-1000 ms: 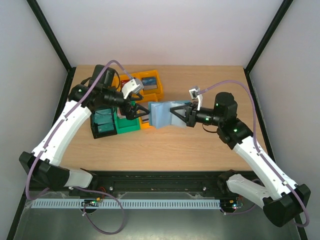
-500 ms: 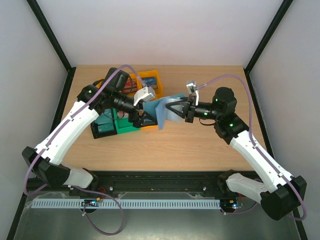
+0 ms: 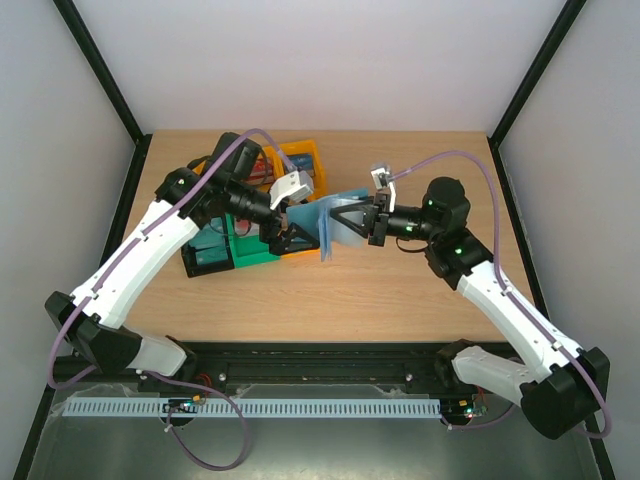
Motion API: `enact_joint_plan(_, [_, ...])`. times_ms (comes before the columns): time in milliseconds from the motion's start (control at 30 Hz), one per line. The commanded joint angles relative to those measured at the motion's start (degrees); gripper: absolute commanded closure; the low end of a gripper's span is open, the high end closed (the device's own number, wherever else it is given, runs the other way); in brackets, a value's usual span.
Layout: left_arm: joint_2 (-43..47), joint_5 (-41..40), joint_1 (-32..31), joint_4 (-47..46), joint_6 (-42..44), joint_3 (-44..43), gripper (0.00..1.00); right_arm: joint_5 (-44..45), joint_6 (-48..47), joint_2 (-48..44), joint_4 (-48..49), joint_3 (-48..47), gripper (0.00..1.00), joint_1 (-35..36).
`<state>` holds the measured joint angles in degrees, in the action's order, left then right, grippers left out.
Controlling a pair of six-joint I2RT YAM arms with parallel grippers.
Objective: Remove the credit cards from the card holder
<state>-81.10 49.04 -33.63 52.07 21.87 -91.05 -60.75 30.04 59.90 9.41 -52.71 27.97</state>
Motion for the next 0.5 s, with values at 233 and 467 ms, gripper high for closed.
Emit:
enact_joint_plan(233, [-0.3, 2.8, -0.2, 1.2, 2.2, -1.6, 0.01, 1.3, 1.3, 0.6, 4.1, 1.0, 0.98, 0.0])
enact_joint_plan(467, [-1.6, -2.0, -0.3, -3.3, -3.5, -1.8, 0.01, 1.8, 3.3, 2.0, 6.1, 2.1, 0.98, 0.7])
